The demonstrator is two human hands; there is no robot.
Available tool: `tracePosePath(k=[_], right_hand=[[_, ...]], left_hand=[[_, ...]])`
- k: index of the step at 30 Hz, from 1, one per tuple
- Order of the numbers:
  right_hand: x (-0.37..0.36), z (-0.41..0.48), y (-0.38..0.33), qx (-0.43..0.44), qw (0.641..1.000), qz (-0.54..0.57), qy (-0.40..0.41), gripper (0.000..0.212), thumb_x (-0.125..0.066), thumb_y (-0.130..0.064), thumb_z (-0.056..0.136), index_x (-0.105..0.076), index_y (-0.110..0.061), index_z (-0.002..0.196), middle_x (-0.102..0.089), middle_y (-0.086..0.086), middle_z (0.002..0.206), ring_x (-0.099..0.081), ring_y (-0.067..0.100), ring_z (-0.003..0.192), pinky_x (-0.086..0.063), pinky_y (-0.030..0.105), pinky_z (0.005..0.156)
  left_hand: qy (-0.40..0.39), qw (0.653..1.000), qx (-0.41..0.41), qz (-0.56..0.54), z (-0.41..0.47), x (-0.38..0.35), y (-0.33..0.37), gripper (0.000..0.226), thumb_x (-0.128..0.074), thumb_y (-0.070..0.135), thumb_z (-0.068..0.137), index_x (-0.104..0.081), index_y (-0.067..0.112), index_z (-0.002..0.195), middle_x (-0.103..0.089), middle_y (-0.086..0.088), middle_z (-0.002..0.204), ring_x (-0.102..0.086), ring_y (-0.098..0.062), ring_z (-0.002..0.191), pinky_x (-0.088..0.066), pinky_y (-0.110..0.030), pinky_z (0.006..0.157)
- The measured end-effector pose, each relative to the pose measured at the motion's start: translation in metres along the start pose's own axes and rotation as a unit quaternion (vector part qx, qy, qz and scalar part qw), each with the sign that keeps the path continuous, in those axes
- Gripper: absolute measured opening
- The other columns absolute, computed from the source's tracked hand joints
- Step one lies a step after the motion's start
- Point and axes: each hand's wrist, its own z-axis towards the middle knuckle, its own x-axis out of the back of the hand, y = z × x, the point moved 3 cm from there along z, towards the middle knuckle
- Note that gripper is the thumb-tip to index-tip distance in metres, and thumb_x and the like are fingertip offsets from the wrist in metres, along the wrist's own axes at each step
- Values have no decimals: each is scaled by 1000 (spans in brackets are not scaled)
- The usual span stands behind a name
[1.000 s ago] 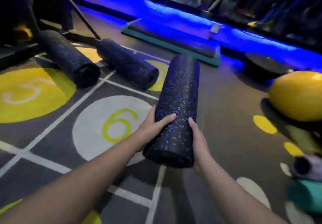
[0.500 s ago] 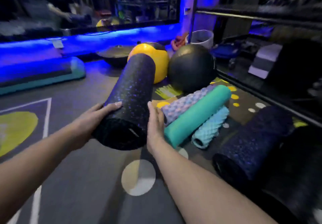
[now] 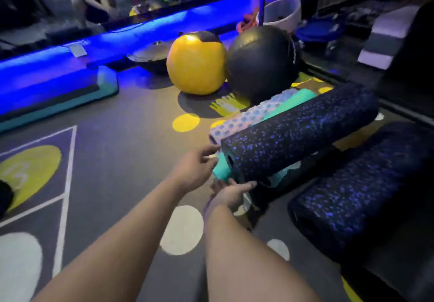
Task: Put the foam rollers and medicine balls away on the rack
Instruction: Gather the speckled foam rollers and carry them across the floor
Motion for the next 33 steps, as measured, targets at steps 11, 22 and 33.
tracePosePath(k=[11, 22, 33], right_hand=[[-52, -110, 113, 32, 970, -214, -111, 63, -25, -59, 104, -64, -15, 81, -68, 6, 64, -67, 25, 55, -46, 26, 56], [-125, -327, 346, 143, 735, -483, -455, 33, -38, -32, 109, -59, -15, 89, -67, 9, 73, -65, 11, 49, -49, 22, 48], [-216, -439, 422, 367, 445, -705, -413, 37, -43, -43, 103, -66, -16, 114, -70, 7, 112, -61, 30, 111, -42, 33, 84]], left_hand=[[253, 913, 238, -213, -208, 154, -187, 32, -51, 5, 100, -64, 20, 125, -75, -9, 104, -70, -23, 78, -48, -33, 68], [484, 648, 159, -566, -348, 343, -322, 29, -42, 24, 103, -59, 31, 126, -74, -5, 110, -70, -20, 85, -52, -32, 73], [457, 628, 170, -607, -406, 488, -417, 28, -51, 49, 99, -65, 26, 107, -75, 2, 81, -64, -15, 66, -41, -29, 64]])
